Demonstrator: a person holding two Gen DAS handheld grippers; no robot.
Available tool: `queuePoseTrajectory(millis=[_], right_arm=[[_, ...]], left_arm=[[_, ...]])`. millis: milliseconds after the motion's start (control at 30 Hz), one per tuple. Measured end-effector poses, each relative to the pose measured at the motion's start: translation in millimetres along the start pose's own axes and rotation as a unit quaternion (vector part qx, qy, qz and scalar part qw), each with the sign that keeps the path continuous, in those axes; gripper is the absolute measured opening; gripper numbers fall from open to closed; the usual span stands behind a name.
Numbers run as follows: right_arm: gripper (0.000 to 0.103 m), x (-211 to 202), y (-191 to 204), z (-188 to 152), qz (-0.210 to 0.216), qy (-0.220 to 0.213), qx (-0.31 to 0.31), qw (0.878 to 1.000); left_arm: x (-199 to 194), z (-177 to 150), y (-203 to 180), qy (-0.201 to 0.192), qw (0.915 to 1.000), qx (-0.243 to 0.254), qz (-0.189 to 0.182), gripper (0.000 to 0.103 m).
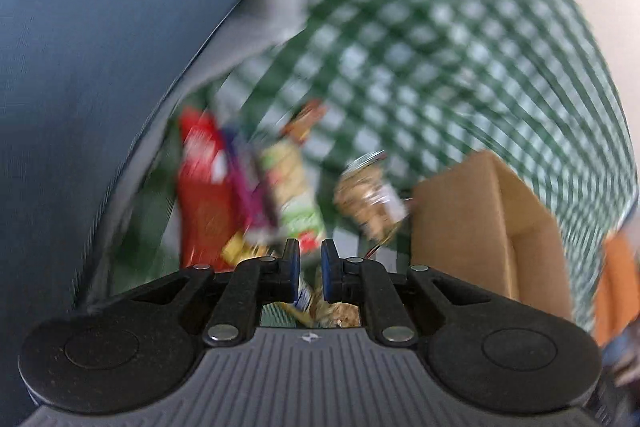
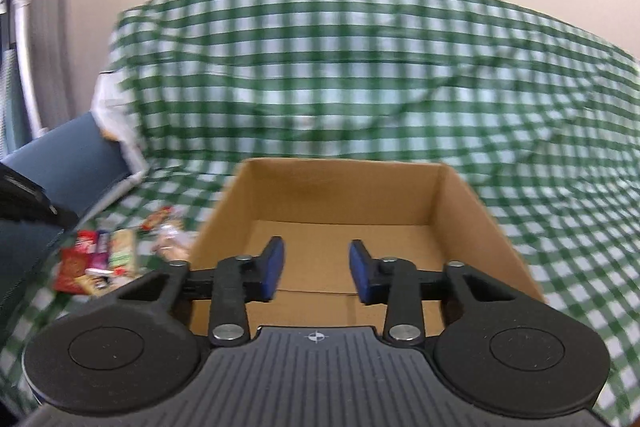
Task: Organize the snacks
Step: 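Move both tools back toward the snack pile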
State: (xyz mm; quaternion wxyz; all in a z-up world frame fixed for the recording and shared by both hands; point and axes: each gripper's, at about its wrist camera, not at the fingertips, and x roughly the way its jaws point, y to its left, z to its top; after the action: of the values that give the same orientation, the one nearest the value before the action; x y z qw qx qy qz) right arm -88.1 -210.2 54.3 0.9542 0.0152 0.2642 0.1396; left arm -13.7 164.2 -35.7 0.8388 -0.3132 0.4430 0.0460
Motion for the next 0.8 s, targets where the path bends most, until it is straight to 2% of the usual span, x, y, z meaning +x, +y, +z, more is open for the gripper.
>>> queuePoseTrajectory(millis=[133,200,333,400,600,700,733,767,800], right_arm=[[0.034,1,32,0,0.054,-0.007,-0.018,0.998],[0.034,2,49,-2,0.079,-0.005,-0.033,0.996],[0.034,8,78,-5,0.118,0.002,-0.059,0.991],[0.034,12,90,-6,0.131,0.006,-0.062,0.989],[0.036,27,127,-18,0.152,0.021,-0.086,0.984],[0.043,37,143,-24,0.143,0.022,-0.108,0.984],[0.043,42,149,-27,0.137,0.025,-0.114,0.984],[0.045,47,152,-30,0.131,0.029,-0.117,0.984],[0.047,54,156,-32,0.127,0.036,-0.119,0.984]], left_arm=[[20,-2,23,0.052,0.9956,-0.077,0.012,0.011],[27,-5,30,0.062,0.9924,-0.104,0.018,0.015],[38,-6,34,0.065,0.9873,-0.143,0.026,0.035],[42,-4,30,0.064,0.9877,-0.138,0.038,0.04],[62,-4,13,0.08,0.9888,-0.097,0.081,0.04],[68,-5,6,0.083,0.9896,-0.074,0.092,0.04],[69,-5,6,0.083,0.9899,-0.068,0.092,0.038],[70,-5,5,0.084,0.9902,-0.062,0.094,0.03],[70,-5,5,0.085,0.9906,-0.055,0.093,0.027]])
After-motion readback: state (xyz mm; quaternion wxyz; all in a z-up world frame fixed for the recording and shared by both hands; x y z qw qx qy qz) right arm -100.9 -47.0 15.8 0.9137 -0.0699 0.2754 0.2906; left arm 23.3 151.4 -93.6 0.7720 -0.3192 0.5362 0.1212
